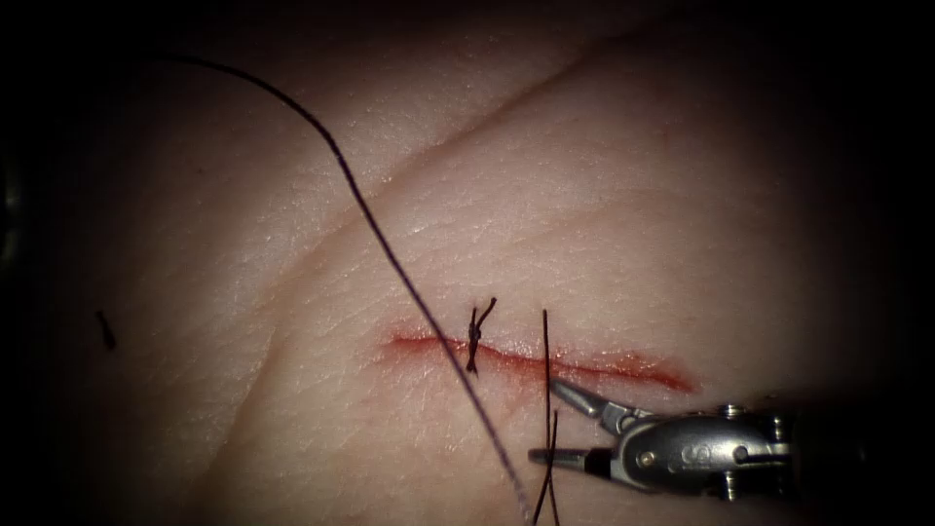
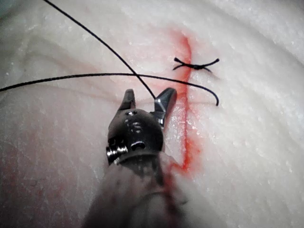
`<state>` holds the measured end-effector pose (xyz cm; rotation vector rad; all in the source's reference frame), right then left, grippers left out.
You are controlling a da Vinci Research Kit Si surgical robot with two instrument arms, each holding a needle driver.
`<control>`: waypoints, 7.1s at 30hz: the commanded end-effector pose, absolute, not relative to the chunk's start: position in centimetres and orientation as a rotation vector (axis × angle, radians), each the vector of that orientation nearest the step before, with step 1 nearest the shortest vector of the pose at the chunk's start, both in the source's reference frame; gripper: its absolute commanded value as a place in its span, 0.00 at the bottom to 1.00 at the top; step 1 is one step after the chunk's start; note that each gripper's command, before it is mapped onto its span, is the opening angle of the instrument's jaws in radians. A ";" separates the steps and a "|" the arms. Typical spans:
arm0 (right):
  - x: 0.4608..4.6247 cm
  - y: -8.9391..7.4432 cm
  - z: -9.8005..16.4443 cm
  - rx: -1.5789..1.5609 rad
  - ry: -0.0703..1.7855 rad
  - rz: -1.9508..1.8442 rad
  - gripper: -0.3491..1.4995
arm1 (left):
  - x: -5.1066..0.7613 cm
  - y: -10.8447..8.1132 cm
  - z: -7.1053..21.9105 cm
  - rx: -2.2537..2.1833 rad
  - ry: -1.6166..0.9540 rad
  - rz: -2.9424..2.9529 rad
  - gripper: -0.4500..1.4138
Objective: Wound Closure
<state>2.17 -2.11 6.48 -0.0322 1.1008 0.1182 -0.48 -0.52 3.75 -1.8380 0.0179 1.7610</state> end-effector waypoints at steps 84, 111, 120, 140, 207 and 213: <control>1.71 -2.1 5.4 0.213 1.285 0.325 0.92 | -0.44 -0.7 4.4 -1.969 -0.012 1.842 0.00; 1.97 -1.8 6.2 0.144 1.127 0.147 0.92 | -0.43 -0.7 4.3 -1.970 -0.010 1.839 0.00; 1.93 -1.9 6.2 0.206 1.115 0.090 0.93 | -0.43 -0.7 4.3 -1.970 -0.010 1.840 0.00; 1.31 -1.4 5.9 0.287 0.815 -0.196 0.89 | -0.43 -0.7 4.3 -1.971 -0.009 1.840 0.00; 2.15 -2.6 5.4 0.205 1.147 0.101 0.00 | -1.04 -0.5 4.7 -1.936 0.021 1.836 0.00; 2.23 -3.0 5.0 0.221 1.169 0.064 0.00 | -1.08 -0.4 4.8 -1.929 0.021 1.838 0.00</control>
